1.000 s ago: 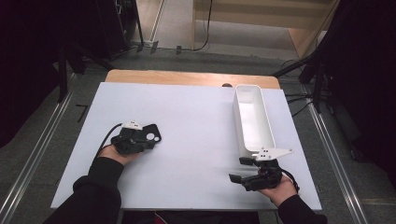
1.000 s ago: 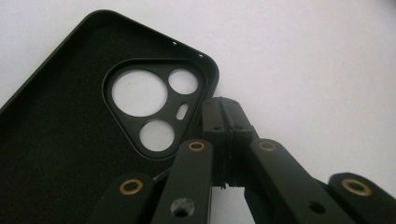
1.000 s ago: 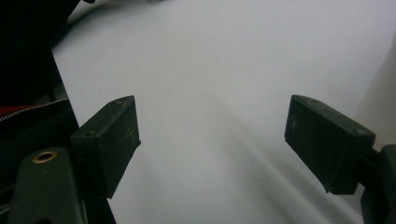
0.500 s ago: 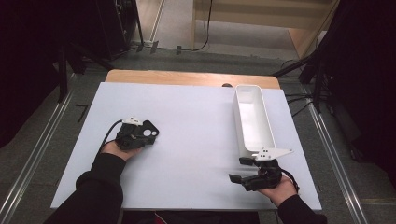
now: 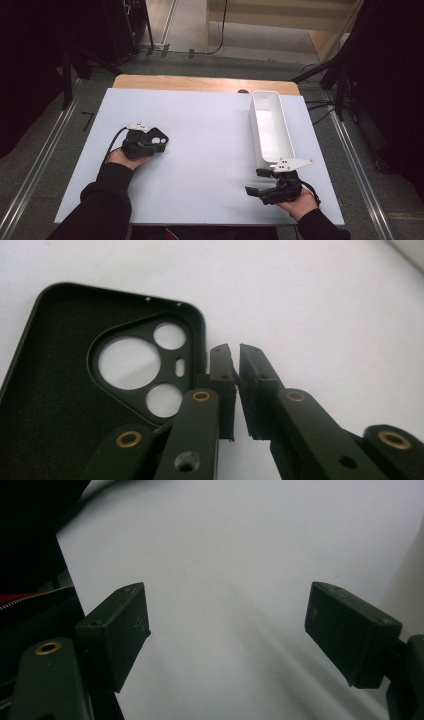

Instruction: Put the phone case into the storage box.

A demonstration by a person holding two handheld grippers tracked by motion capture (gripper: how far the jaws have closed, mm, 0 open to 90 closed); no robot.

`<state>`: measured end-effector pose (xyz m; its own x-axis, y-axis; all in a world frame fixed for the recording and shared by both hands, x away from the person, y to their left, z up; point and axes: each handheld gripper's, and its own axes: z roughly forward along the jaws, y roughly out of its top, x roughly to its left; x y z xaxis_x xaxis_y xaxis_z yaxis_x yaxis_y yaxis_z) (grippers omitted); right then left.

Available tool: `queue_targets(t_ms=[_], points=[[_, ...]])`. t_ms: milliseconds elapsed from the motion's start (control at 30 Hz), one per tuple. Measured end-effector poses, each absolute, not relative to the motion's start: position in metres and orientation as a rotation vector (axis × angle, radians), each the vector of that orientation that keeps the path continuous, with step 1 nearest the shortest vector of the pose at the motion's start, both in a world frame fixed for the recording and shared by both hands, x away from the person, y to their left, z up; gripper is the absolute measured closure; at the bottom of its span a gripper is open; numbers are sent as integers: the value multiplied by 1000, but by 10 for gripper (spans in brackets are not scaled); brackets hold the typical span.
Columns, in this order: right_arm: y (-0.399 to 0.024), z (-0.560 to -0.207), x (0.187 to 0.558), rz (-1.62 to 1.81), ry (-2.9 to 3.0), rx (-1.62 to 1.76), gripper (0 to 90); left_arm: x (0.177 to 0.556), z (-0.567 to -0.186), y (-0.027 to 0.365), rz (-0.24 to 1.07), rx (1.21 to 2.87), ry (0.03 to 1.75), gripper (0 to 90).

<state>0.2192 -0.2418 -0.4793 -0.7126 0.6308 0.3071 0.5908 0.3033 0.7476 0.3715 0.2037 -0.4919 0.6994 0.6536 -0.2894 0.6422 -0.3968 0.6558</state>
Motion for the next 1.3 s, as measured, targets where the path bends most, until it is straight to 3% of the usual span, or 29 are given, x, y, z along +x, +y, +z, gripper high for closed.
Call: queue_targets(t_ms=[367,600,1233,1300], points=[[-242,-480,220,1419,2488,1173,170,362,-474,210,-62,2048,916,476],[-243,-480,220,1423,2486,1170,170,353,-467,208,-94,2079,862,337],[-243,-480,220,1427,2485,1178,170,326,-457,207,-118,2090,777,334],[-243,-480,220,1428,2484,1176,169,325,-456,206,-115,2095,771,294]])
